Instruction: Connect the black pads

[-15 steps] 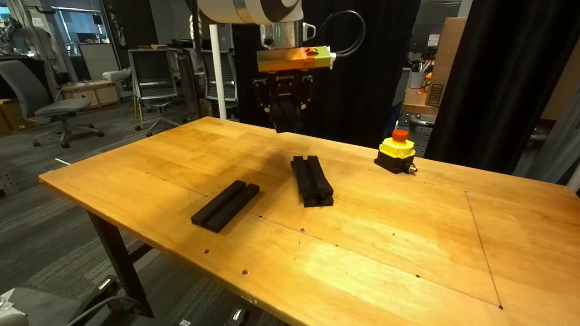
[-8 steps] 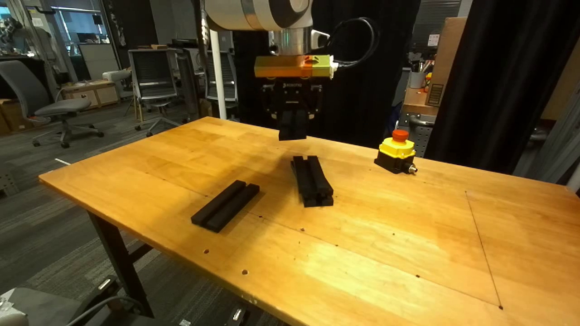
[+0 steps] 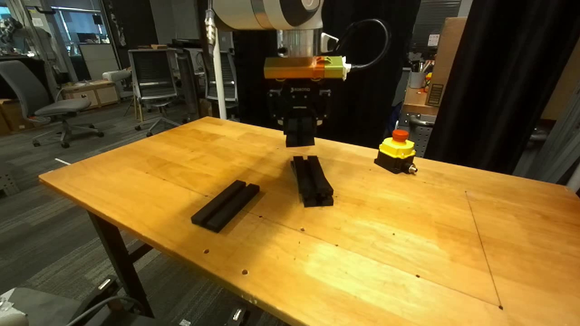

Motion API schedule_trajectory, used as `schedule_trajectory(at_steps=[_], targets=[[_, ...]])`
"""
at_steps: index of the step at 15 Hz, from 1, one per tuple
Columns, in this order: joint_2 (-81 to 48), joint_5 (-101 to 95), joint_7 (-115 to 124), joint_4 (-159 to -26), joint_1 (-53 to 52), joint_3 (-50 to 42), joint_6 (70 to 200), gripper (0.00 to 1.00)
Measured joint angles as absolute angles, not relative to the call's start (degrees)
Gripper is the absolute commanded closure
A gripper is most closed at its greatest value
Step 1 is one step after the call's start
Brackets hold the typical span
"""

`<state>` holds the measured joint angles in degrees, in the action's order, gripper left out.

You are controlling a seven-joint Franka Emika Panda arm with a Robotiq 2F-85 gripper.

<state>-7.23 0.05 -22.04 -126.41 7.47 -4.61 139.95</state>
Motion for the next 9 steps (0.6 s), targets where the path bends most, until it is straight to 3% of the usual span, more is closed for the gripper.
schedule_trajectory(at_steps=[9], targets=[[-7.62, 1.45, -34.32, -128.4, 11.43, -5.54, 138.79, 0.54]])
